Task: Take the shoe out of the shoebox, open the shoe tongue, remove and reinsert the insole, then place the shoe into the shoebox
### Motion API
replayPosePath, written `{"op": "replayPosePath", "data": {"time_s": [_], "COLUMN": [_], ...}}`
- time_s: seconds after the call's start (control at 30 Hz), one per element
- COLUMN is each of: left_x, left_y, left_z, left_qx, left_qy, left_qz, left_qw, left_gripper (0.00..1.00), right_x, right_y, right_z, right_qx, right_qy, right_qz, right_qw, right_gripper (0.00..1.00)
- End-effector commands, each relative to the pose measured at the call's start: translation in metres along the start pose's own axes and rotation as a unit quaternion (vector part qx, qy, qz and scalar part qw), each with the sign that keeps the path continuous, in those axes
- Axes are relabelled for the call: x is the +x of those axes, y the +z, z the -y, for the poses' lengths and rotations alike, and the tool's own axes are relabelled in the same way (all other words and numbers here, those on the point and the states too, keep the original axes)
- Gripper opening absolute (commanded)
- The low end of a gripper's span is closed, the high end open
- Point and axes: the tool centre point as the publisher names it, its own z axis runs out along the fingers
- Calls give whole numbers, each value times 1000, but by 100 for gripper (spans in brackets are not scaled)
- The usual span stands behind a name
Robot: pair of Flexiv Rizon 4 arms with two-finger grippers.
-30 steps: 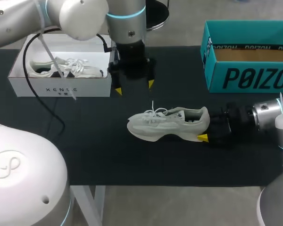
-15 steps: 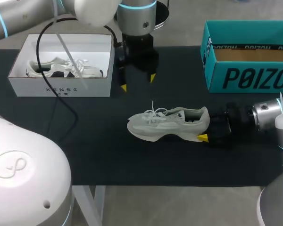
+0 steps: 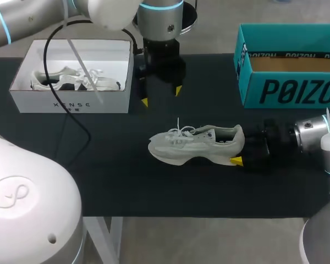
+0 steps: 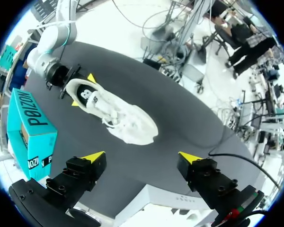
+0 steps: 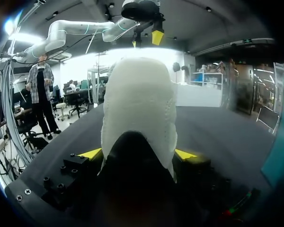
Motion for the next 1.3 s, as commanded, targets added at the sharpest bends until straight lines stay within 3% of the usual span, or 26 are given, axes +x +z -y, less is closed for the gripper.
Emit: {"op": "replayPosePath", "data": {"time_s": [0.03, 0.27, 0.4, 0.43, 0.47, 0.53, 0.57, 0.63, 0.73, 0.8, 0.83, 0.87, 1.0, 1.3], "left_x": [0, 2, -4, -8, -11, -13, -13, -13, -19, -20, -21, -22, -22, -19], "left_y": [0, 4, 15, 18, 20, 24, 25, 21, 14, 12, 13, 14, 14, 16], "left_z": [0, 11, 21, 20, 16, 4, 3, 3, 12, 22, 25, 28, 39, 45], "left_qx": [-1, -3, -7, -19, -4, 4, 28, 38, 73, 58, 56, 57, 29, 28], "left_qy": [0, 35, -53, -123, -196, -350, -358, -383, -303, -228, -199, -181, -134, -101], "left_qz": [-1, 15, -14, -24, -43, -79, -79, -54, -22, 16, 6, -14, 0, -1], "left_qw": [1000, 999, 998, 992, 980, 933, 930, 921, 950, 972, 978, 982, 991, 994], "left_gripper": [100, 100, 100, 100, 100, 100, 100, 100, 100, 100, 100, 100, 100, 100], "right_x": [-1, -1, -1, -1, -1, -1, -1, -1, -1, -1, -1, -1, -1, -1], "right_y": [4, 4, 4, 4, 4, 4, 4, 4, 4, 4, 4, 4, 4, 4], "right_z": [2, 2, 2, 2, 2, 2, 2, 2, 2, 2, 2, 2, 2, 2], "right_qx": [2, 2, 2, 2, 2, 2, 2, 2, 2, 2, 2, 2, 2, 2], "right_qy": [0, 0, 0, 0, 0, 0, 0, 0, 0, 0, 0, 0, 0, 0], "right_qz": [0, 0, 0, 0, 0, 0, 0, 0, 0, 0, 0, 0, 0, 0], "right_qw": [1000, 1000, 1000, 1000, 1000, 1000, 1000, 1000, 1000, 1000, 1000, 1000, 1000, 1000], "right_gripper": [0, 0, 0, 0, 0, 0, 0, 0, 0, 0, 0, 0, 0, 0]}}
